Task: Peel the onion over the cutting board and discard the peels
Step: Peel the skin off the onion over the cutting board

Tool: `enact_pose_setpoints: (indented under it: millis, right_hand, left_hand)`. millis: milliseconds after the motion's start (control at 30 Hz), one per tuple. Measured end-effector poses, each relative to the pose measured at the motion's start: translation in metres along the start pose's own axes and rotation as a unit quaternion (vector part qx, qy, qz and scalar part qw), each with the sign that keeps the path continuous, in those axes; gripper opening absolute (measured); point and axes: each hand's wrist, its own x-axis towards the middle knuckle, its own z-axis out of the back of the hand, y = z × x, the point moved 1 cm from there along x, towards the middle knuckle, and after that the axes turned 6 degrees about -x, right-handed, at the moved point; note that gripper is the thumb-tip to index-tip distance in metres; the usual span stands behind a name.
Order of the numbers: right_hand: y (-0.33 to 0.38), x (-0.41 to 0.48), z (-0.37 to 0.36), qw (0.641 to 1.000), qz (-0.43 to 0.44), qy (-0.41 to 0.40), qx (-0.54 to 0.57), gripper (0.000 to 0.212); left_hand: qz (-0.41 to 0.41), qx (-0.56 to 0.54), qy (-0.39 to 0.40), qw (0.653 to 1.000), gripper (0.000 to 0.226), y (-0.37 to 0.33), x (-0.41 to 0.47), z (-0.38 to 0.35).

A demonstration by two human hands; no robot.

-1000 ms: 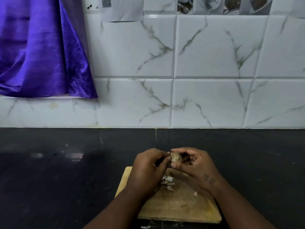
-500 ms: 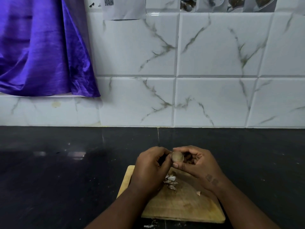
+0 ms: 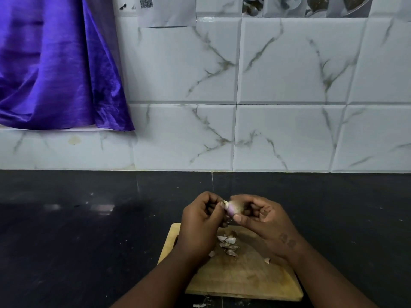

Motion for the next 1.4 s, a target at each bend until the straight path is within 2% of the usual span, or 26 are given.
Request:
enact_pose_setpoints:
  millis: [133,200,267,333,433,667,800,1133,1200,1300,1400]
  right_hand:
    - [0.0,0.001,-0.001,1.0,0.0,0.0,0.024,0.041]
    - [-0.001,0.001,-0.001,1.0,-0.001,-0.005,0.027,0.043]
    - [-0.002,0.002,0.001,1.0,0.0,-0.014,0.022,0.045]
    - [-0.002,0.003,0.002,1.0,0.001,-0.017,0.01,0.044]
    - [-0.003,0.003,0.003,1.0,-0.006,-0.014,0.007,0.044]
    - [-0.001,0.002,0.001,1.0,-0.001,-0.018,-0.012,0.042]
    - [0.003,0.001,0.001,1.0,-0.002,-0.018,-0.008,0.042]
    - [0.005,-0.001,-0.003,0.999,-0.012,-0.007,0.04,0.04]
    - [0.006,-0.002,-0.004,0.997,-0.019,-0.009,0.069,0.039]
    - [0.005,0.0,-0.003,0.988,-0.037,-0.029,0.145,0.042]
    - [0.007,0.002,0.002,0.988,-0.037,-0.035,0.144,0.046]
  left_hand:
    - [0.052,-0.095,0.008,0.994,0.017,-0.002,0.001,-0.002]
    - [0.051,-0.106,0.01,0.993,0.016,-0.002,0.001,-0.003]
    - [0.023,-0.063,0.023,0.997,0.007,-0.003,-0.001,-0.004]
    - [-0.004,0.002,0.04,0.999,0.008,-0.002,-0.003,-0.004]
    - [-0.03,0.038,0.042,0.998,0.002,0.0,-0.002,-0.003]
    - [-0.114,0.147,0.039,0.982,0.021,-0.002,-0.002,-0.003]
    - [-0.123,0.145,0.023,0.982,0.021,-0.005,-0.003,-0.004]
    - [-0.115,0.18,-0.014,0.977,0.011,-0.006,-0.004,-0.003]
    - [-0.091,0.146,-0.024,0.985,0.015,-0.005,-0.004,-0.003]
    - [-0.014,0.065,-0.068,0.995,0.021,0.0,0.003,0.003]
    - [0.01,0.078,-0.066,0.995,0.023,0.003,0.005,0.007]
